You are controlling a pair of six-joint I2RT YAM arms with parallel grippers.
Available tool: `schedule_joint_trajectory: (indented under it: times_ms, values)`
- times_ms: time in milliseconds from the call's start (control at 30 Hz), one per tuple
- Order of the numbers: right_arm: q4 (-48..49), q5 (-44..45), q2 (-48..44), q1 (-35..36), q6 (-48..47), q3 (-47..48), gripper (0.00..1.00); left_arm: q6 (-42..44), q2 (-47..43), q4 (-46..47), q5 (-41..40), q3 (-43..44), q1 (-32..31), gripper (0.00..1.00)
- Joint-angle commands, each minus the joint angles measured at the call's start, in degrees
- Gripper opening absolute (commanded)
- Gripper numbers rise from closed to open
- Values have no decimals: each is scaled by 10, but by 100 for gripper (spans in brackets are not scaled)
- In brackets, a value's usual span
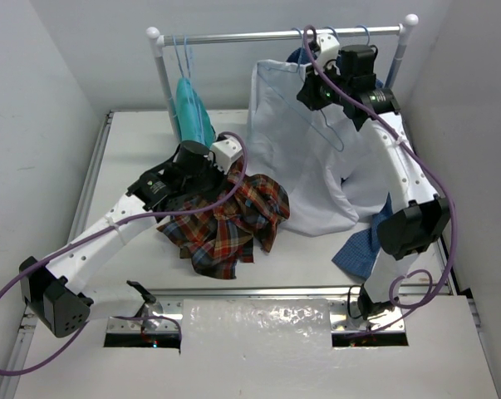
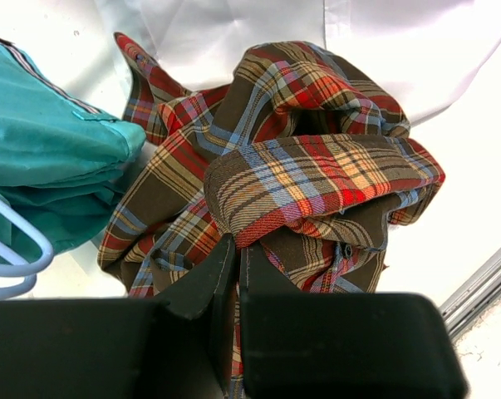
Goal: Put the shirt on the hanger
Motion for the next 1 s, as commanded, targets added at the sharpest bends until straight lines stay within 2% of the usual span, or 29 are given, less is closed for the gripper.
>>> schedule_joint_trajectory:
  times_ms: [0,67,400,567,800,867,900,967]
  values:
    - [47,-3,-37,0,-8,-20,3,-2,-14,26,-8,-1,6,0]
    - [49,-8,-44,0,-11,-18,0,-1,-14,27,-9,-1,5,0]
    - [74,-20,-60,1,-8,29,0,2,-15,32,-9,-8,6,0]
    - [72,-42,-83,1,-9,14,0,0,-15,34,-9,-11,6,0]
    - [19,-80,-175,1,-65,-109,0,0,13,18,-4,27,8,0]
    - [14,-94,-257,1,-68,-212,0,-6,42,-4,5,56,8,0]
    - [14,-96,-257,1,-68,-237,0,-6,49,-6,5,57,8,0]
    - [17,-97,-316,2,-62,-285,0,-9,62,-9,16,69,9,0]
